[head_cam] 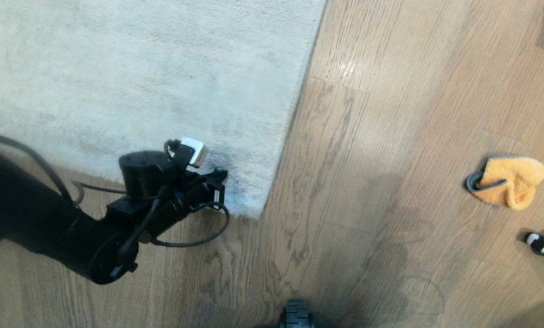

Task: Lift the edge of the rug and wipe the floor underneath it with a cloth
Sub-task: Lay down the carpet

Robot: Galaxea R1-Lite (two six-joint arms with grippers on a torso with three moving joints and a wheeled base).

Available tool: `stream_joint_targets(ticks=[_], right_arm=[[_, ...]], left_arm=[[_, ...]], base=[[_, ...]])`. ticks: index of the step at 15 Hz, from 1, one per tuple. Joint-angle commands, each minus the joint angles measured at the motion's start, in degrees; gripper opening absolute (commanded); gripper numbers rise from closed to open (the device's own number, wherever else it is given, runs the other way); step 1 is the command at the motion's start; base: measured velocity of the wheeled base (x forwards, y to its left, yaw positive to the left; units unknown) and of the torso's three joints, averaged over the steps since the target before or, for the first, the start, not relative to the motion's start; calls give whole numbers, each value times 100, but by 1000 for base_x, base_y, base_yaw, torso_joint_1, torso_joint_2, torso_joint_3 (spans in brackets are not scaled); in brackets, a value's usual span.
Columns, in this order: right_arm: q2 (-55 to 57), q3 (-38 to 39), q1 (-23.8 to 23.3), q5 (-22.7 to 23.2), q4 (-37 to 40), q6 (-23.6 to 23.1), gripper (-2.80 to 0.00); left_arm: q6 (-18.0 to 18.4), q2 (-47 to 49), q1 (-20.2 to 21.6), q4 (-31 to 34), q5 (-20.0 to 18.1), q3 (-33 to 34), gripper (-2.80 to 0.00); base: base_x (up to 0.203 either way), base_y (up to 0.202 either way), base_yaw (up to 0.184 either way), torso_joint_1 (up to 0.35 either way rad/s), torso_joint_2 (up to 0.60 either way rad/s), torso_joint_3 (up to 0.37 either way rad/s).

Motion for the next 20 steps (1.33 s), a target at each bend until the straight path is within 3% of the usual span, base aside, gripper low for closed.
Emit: stream_joint_targets(ticks=[1, 5, 12, 16, 20], right_arm=[[9, 0, 2, 1, -3, -1, -280], [4, 0, 2, 1, -3, -1, -280], [9, 0, 2, 1, -3, -1, -280], [9, 0, 2, 1, -3, -1, -280], [9, 0, 2, 1, -3, -1, -280]], left_arm=[[120, -326, 227, 118, -8, -415, -280], [292, -118, 519, 207, -81, -1206, -280], [373, 791, 628, 312, -762, -3414, -280], [128, 925, 291, 253, -797, -3630, -280], [-327, 854, -368, 301, -611, -3402, -280]], base=[[0, 0, 0, 0, 0, 0], [0, 0, 0, 0, 0, 0], [0, 0, 0, 0, 0, 0], [0, 0, 0, 0, 0, 0], [0, 0, 0, 0, 0, 0]])
